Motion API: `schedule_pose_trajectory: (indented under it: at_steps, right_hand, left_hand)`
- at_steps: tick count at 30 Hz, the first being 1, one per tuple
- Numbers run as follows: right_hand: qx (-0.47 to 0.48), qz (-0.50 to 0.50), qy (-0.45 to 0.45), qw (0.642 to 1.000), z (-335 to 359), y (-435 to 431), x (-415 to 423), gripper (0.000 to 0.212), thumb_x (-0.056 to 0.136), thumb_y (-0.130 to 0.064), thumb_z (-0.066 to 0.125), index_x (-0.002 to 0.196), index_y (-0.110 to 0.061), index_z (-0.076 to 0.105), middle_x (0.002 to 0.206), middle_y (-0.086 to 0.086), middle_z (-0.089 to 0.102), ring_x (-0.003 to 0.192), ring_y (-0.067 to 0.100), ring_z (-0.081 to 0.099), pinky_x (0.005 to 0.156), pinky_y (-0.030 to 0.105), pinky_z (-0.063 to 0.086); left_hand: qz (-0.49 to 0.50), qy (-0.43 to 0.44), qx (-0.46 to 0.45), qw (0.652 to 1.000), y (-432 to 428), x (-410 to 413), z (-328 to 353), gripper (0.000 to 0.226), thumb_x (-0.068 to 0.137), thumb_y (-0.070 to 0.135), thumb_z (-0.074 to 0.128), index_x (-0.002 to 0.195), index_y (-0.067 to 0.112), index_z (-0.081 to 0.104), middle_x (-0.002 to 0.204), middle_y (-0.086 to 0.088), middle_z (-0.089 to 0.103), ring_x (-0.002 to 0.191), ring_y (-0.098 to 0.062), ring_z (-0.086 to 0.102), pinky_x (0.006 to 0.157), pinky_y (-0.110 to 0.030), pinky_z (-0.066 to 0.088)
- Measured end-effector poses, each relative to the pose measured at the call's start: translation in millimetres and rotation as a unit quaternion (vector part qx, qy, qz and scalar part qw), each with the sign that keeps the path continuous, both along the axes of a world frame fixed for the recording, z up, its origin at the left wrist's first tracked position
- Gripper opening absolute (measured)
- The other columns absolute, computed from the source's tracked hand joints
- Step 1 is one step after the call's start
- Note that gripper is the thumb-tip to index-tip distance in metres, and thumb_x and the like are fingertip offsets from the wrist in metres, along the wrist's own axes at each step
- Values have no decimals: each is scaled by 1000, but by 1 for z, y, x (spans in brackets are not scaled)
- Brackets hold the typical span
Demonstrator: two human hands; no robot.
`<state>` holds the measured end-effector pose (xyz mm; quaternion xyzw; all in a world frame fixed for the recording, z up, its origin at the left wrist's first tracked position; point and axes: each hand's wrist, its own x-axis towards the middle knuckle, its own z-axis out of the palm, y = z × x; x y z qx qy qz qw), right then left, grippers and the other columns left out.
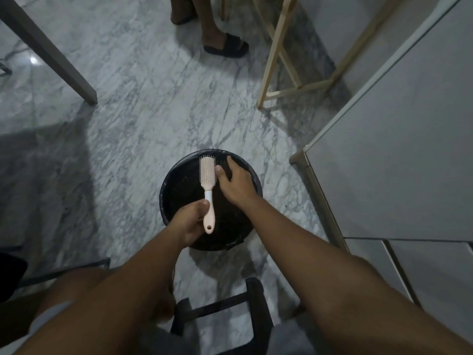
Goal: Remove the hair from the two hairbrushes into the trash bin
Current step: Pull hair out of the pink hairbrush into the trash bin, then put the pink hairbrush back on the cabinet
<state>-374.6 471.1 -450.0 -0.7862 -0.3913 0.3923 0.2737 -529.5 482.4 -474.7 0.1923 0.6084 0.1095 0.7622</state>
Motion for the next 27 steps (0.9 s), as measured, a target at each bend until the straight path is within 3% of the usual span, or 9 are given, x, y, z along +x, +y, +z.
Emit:
schedule_pose_trajectory:
  at_steps: [6,9,15,17,20,22,25,27]
  right_hand:
    - [43,-60,-5,997,135,-6,42,67,101,-50,42,155,-12,28,159,9,34,148,25,30,120,37,26]
    - [76,-102,-22,992,217,-18,72,67,101,-50,42,154,-13,28,159,9,33,148,24,31,120,36,26]
    - [144,-192,-90,967,373,-58,151,68,101,-50,43,155,-13,27,156,14,38,144,28,36,116,36,29]
    - [160,-228,-118,953,413,-80,178,70,100,-52,43,154,-10,29,156,14,39,144,29,36,116,36,28]
    - [174,-282,-133,934,453,-122,209,70,101,-52,42,154,-9,28,158,11,35,147,27,32,119,36,25]
    - [174,-317,-135,923,467,-155,225,69,101,-52,39,155,-11,26,160,8,32,148,26,30,120,36,23]
    - [165,-370,-144,903,475,-208,247,69,102,-52,38,156,-12,24,161,6,30,149,24,28,120,34,22]
    - [155,-409,-141,888,475,-246,260,69,101,-53,37,156,-13,23,161,6,29,149,23,28,120,34,22]
  left_hand:
    - [-73,-8,59,996,17,39,135,30,102,16,53,129,5,61,108,-14,64,94,-26,60,72,-36,51]
    - [-116,-36,93,988,21,76,222,25,103,15,51,123,3,60,98,-13,55,87,-25,53,78,-36,46]
    - [-212,-105,168,957,18,167,371,17,103,15,50,112,3,58,86,-11,50,63,-20,57,52,-30,50]
    - [-241,-130,186,944,7,199,414,16,104,16,49,110,4,56,84,-10,52,59,-17,60,55,-29,51]
    - [-284,-163,179,928,-24,243,458,16,105,16,48,105,8,61,85,-7,63,76,-18,59,71,-32,48]
    - [-319,-178,174,915,-49,271,476,17,104,15,49,106,6,63,83,-7,64,76,-19,57,70,-32,47]
    - [-358,-173,166,902,-90,311,486,21,103,13,53,119,1,59,97,-13,59,83,-23,57,73,-35,50]
    - [-394,-171,159,889,-122,335,487,19,102,11,53,115,-1,61,101,-14,59,86,-23,58,74,-36,51]
